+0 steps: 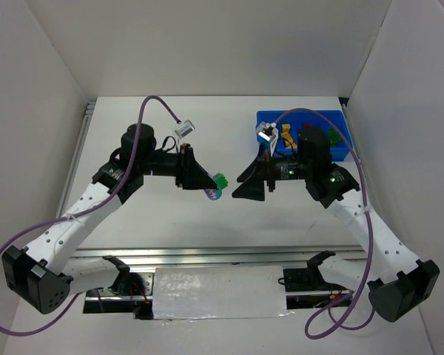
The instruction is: Sort the legos into containers by color
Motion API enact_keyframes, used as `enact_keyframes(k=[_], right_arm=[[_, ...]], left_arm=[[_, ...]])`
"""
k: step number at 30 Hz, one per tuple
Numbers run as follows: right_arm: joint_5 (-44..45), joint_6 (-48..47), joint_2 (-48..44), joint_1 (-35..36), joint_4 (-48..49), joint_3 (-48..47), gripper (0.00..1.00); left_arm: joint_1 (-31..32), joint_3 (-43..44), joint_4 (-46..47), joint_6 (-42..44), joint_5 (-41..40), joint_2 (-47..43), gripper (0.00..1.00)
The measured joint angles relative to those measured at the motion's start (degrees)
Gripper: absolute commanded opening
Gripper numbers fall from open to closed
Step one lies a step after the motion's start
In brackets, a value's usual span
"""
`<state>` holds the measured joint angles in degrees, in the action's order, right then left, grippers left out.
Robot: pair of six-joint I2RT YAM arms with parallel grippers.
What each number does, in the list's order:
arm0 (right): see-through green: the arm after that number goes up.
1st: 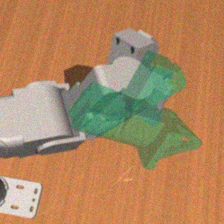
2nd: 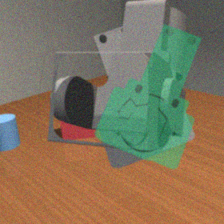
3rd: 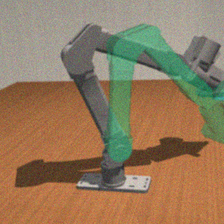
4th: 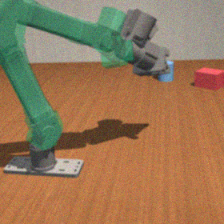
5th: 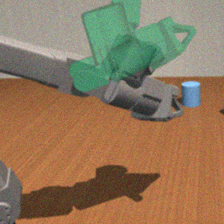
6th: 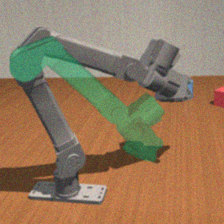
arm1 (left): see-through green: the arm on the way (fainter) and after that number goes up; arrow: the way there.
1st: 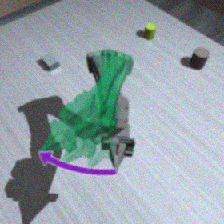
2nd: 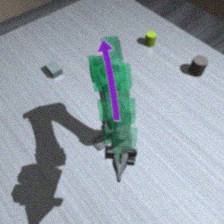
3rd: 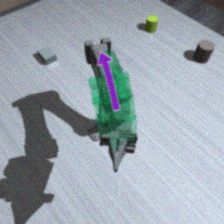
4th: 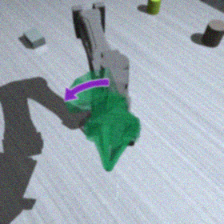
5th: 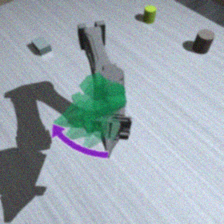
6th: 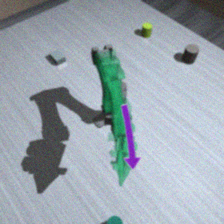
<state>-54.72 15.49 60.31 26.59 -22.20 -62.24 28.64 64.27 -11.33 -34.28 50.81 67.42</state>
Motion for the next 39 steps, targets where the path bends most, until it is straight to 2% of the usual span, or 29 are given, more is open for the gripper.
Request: enact_keyframes(k=[6,14,17,19,20,21,22,28,31,34,39], right_arm=[[-7.9,8.2,0.5,-0.9,9.7,2.1,0.92],[-10.6,13.3,3.0,2.5,17.8,1.7,0.84],[-10.6,13.2,4.2,4.0,18.0,1.7,0.77],[-10.4,13.2,4.8,4.5,18.0,1.8,0.68],[-10.4,13.2,5.0,4.7,18.1,1.8,0.63],[-10.4,13.4,5.0,4.9,18.2,1.8,0.25],[-10.4,13.1,5.0,5.0,18.6,1.8,0.00],[-8.6,10.3,4.6,3.5,16.3,1.9,0.00],[-5.3,8.8,2.8,-4.0,15.8,4.6,0.00],[1.9,9.8,3.2,-12.8,15.0,7.5,0.00],[21.4,14.4,10.1,-18.3,8.7,4.9,0.00]], left_arm=[[0.8,-0.1,3.3,1.4,8.2,-1.4,0.00],[2.3,-0.1,2.5,2.9,10.7,-0.6,0.00],[2.4,-0.1,2.8,2.8,10.9,-0.6,0.00],[2.4,-0.1,2.8,2.8,10.9,-0.7,0.00],[2.4,-0.1,2.8,2.8,10.9,-0.6,0.00],[2.4,-0.1,2.8,2.8,10.9,-0.6,0.00],[2.4,-0.1,2.8,2.8,10.9,-0.6,0.00],[2.4,-0.1,2.2,4.3,9.0,-0.7,0.00],[2.2,-0.1,0.5,5.5,6.4,-0.9,0.00],[2.1,-0.2,0.2,5.7,5.6,-1.7,0.00],[1.7,-0.4,-0.7,6.1,4.2,-4.1,0.00]])
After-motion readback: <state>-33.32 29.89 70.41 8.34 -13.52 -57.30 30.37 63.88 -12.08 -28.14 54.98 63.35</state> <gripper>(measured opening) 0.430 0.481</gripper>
